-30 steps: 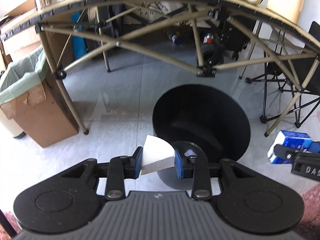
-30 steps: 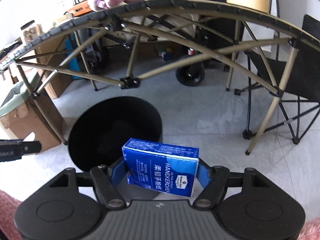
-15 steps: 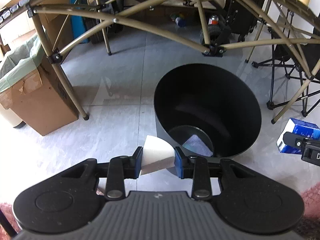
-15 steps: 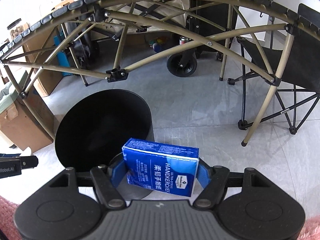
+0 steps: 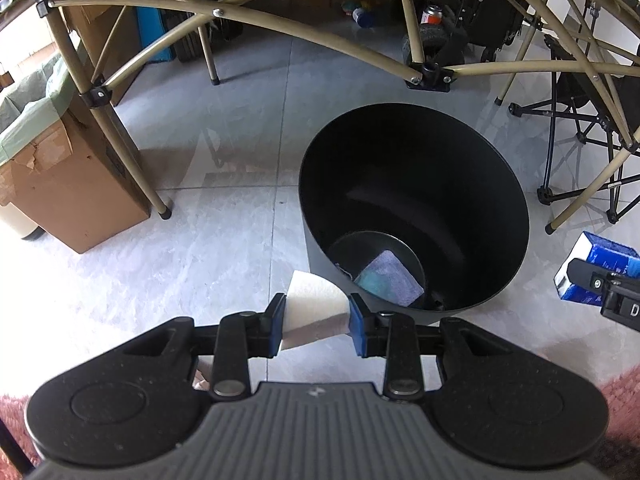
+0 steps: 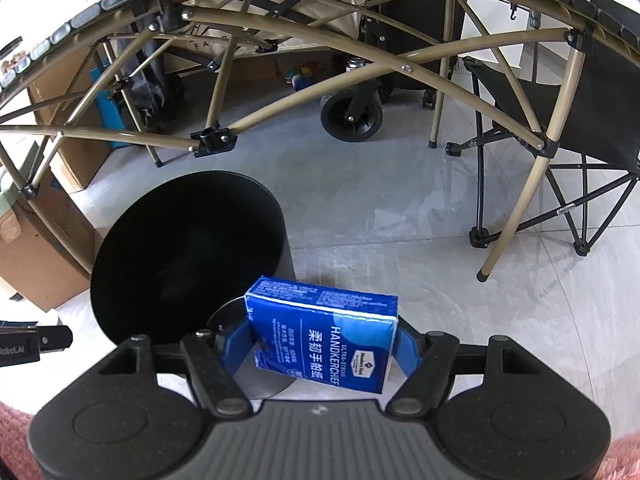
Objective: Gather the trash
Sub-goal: 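Lower the left gripper into the bin and open it to drop the sponge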
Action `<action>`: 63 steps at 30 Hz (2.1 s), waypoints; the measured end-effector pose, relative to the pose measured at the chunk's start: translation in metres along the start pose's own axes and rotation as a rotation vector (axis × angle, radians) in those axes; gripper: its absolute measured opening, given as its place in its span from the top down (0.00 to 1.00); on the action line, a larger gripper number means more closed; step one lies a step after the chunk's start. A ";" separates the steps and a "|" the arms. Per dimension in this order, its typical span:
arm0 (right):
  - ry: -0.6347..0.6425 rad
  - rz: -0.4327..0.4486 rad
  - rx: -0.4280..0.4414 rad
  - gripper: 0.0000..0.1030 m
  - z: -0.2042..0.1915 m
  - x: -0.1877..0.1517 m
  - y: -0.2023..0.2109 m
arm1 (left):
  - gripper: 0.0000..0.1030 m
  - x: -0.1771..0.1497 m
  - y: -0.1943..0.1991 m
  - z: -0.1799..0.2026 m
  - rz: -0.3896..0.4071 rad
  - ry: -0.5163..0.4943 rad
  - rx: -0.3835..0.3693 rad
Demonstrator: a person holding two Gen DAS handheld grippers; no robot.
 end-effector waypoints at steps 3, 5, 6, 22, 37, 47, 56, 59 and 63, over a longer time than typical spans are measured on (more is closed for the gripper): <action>-0.010 -0.004 -0.008 0.32 0.002 0.001 -0.003 | 0.68 0.007 -0.001 0.004 -0.005 0.002 -0.011; -0.016 -0.007 -0.014 0.32 0.004 0.002 -0.005 | 0.68 0.012 -0.002 0.008 -0.014 0.001 -0.014; -0.019 -0.007 -0.017 0.32 0.004 0.002 -0.005 | 0.68 0.014 -0.003 0.010 -0.019 0.000 -0.015; -0.077 -0.031 -0.057 0.32 0.026 0.007 -0.022 | 0.68 0.056 -0.022 0.042 -0.058 0.024 -0.065; -0.137 -0.047 -0.110 0.32 0.042 0.012 -0.035 | 0.68 0.094 -0.044 0.059 -0.092 0.088 -0.085; -0.159 -0.048 -0.142 0.32 0.049 0.019 -0.043 | 0.68 0.102 -0.058 0.080 -0.119 0.066 -0.119; -0.165 -0.059 -0.148 0.32 0.054 0.019 -0.047 | 0.68 0.103 -0.062 0.081 -0.123 0.072 -0.119; -0.163 -0.062 -0.147 0.32 0.054 0.019 -0.047 | 0.66 0.104 -0.060 0.082 -0.114 0.066 -0.115; -0.162 -0.061 -0.147 0.32 0.054 0.020 -0.047 | 0.21 0.104 -0.057 0.079 -0.119 0.098 -0.102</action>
Point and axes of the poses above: each gripper's, at about its wrist camera, not at the fingertips, and y roughly against the way its jaws point, z to its right, x to its top, the point moved 1 cm from there along -y, roughly the way its jaws point, and after that the axes turned 13 degrees about -y, right-handed, at the moved point
